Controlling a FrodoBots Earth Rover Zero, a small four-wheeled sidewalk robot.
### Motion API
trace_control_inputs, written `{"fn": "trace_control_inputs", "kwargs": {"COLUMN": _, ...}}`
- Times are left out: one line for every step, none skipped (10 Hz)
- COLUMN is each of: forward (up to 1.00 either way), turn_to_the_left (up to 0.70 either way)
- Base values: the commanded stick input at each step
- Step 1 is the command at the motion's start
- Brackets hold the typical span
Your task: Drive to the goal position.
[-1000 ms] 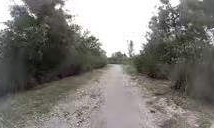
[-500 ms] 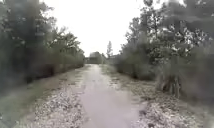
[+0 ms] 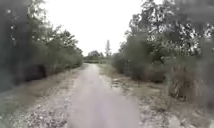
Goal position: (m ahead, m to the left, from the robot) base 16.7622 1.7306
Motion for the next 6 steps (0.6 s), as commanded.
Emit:
{"fn": "trace_control_inputs", "kwargs": {"forward": 0.70, "turn_to_the_left": 0.00}}
{"fn": "trace_control_inputs", "kwargs": {"forward": 0.70, "turn_to_the_left": 0.00}}
{"fn": "trace_control_inputs", "kwargs": {"forward": 0.70, "turn_to_the_left": 0.00}}
{"fn": "trace_control_inputs", "kwargs": {"forward": 0.70, "turn_to_the_left": 0.00}}
{"fn": "trace_control_inputs", "kwargs": {"forward": 0.70, "turn_to_the_left": 0.00}}
{"fn": "trace_control_inputs", "kwargs": {"forward": 0.70, "turn_to_the_left": 0.00}}
